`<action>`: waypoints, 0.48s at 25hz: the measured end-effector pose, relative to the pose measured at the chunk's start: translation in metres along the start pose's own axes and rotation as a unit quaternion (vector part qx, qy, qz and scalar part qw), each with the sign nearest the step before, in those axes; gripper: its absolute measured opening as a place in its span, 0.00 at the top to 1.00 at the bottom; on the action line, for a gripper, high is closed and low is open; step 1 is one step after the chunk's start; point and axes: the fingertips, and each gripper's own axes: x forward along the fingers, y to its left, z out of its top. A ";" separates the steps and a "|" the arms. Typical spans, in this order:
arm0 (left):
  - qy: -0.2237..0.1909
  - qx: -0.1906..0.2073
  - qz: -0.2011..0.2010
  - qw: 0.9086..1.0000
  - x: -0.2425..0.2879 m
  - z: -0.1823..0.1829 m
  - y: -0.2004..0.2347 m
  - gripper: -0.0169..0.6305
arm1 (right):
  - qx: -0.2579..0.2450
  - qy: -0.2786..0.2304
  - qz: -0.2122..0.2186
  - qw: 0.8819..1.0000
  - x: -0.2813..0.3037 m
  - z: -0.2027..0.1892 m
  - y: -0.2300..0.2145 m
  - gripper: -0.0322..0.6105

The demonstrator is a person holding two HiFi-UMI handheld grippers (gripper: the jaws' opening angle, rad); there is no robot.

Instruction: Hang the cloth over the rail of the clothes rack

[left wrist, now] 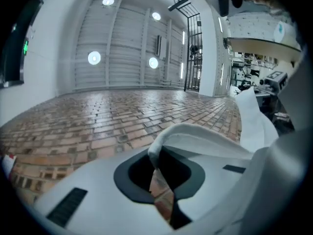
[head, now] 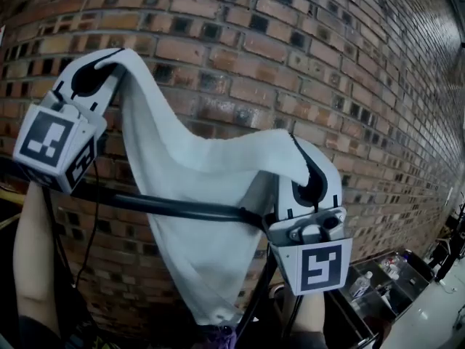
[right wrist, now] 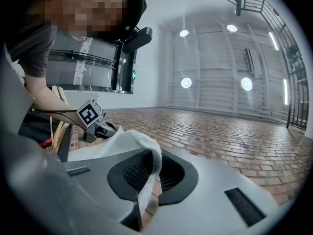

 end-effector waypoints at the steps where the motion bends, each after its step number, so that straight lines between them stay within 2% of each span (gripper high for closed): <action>1: -0.022 0.021 0.015 0.999 -0.012 0.007 0.008 0.90 | -0.030 0.001 -0.001 1.000 0.004 0.006 0.007 0.92; 4: -0.065 0.074 0.046 0.994 -0.041 0.024 0.025 0.90 | -0.107 0.003 -0.001 0.994 0.017 0.020 0.027 0.92; 6: -0.071 0.088 0.053 0.992 -0.052 0.027 0.032 0.90 | -0.132 0.006 0.004 0.991 0.023 0.028 0.037 0.92; 12: -0.057 0.094 0.068 0.992 -0.083 0.043 0.043 0.90 | -0.128 -0.005 0.010 0.992 0.014 0.059 0.060 0.92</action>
